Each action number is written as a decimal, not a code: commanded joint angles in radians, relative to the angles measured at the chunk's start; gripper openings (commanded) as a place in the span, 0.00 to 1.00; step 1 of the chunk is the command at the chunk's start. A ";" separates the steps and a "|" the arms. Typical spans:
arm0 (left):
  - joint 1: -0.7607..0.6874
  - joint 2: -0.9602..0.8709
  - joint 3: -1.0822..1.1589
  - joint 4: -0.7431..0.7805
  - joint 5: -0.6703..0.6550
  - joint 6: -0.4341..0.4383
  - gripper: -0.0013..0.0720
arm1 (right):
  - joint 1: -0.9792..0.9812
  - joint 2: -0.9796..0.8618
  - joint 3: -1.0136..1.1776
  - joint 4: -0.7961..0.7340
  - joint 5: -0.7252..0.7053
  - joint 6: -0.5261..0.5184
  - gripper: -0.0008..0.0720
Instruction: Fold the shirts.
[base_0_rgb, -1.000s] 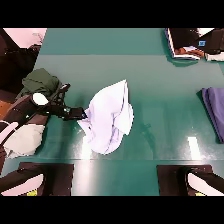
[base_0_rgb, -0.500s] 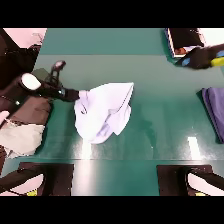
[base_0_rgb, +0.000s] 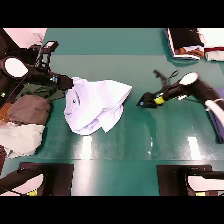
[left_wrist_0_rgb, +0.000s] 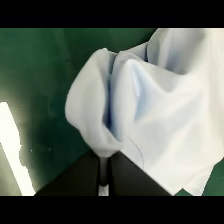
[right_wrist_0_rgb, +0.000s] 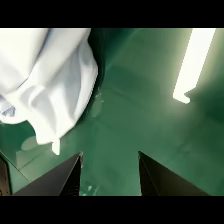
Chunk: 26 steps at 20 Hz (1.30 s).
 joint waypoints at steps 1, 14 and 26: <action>0.000 0.002 0.007 0.006 -0.005 0.000 0.05 | 0.088 -0.122 -0.008 0.127 -0.114 -0.043 0.58; 0.000 0.002 0.026 0.027 -0.006 -0.006 0.05 | 0.192 -0.178 0.056 0.055 -0.259 -0.007 0.03; 0.042 0.142 0.548 0.101 0.002 0.044 0.05 | -0.330 0.408 0.335 -0.408 -0.080 0.149 0.03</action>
